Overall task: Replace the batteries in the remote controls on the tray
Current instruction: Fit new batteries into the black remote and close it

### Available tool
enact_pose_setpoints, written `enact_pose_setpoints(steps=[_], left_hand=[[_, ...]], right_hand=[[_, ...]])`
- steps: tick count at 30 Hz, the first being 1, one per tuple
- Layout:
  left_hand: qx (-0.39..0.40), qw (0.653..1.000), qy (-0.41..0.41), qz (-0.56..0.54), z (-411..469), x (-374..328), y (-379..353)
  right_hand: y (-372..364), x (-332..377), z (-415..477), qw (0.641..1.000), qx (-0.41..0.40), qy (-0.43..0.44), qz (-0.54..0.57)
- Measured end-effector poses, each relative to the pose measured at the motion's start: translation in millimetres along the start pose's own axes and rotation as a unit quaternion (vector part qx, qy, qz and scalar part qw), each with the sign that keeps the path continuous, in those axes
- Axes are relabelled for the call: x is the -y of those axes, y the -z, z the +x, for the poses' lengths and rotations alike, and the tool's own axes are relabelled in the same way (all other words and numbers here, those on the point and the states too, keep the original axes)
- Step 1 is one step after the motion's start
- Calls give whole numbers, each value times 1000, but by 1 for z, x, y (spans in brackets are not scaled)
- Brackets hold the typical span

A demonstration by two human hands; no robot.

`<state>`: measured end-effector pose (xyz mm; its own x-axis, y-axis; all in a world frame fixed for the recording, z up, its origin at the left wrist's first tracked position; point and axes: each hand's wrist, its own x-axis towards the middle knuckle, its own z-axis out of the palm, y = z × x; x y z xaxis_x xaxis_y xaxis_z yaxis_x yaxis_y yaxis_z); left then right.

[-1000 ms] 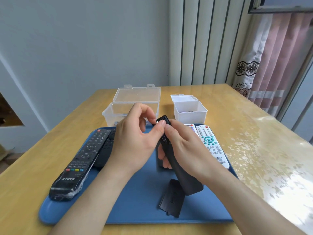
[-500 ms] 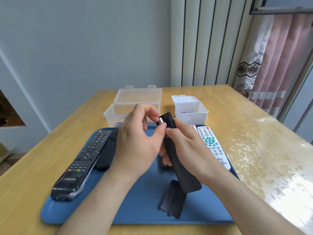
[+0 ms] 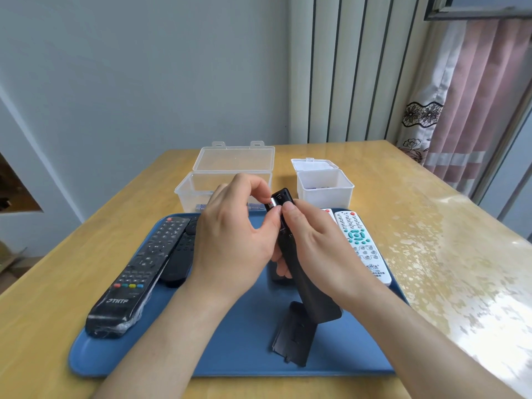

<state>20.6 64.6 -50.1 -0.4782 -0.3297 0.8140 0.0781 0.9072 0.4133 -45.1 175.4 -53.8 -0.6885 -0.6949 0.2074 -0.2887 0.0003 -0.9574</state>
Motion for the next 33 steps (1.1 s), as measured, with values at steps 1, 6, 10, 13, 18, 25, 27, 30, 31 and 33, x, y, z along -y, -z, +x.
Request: enact_pose_setpoints(steps=[1, 6, 10, 13, 18, 25, 27, 30, 31, 33], left_hand=[[8, 1000, 16, -16, 0, 1, 0], [47, 982, 119, -136, 3, 11, -3], [92, 958, 144, -228, -1, 1, -5], [121, 945, 151, -264, -5, -11, -9], [72, 909, 238, -334, -6, -12, -12], [54, 882, 312, -348, -6, -7, -15], [50, 911, 296, -284, -8, -3, -17], [42, 932, 283, -223, -9, 0, -19], [39, 934, 282, -214, -9, 1, -19], [38, 939, 285, -191, -11, 2, -21]], right_hand=[[-1, -1, 0, 1000, 2, 2, -5], [-6, -6, 1, 998, 4, -6, -66], [-5, -8, 4, 998, -10, -2, -61], [0, -5, 5, 1000, -22, 10, 0], [1, -4, 2, 998, 4, -5, 56], [6, -4, 3, 1000, 4, 9, 23], [4, -8, 4, 999, -15, 19, -30], [0, -13, 6, 987, -40, 52, -146], [-1, -13, 6, 984, -41, 56, -164], [-2, -15, 5, 982, -39, 55, -178]])
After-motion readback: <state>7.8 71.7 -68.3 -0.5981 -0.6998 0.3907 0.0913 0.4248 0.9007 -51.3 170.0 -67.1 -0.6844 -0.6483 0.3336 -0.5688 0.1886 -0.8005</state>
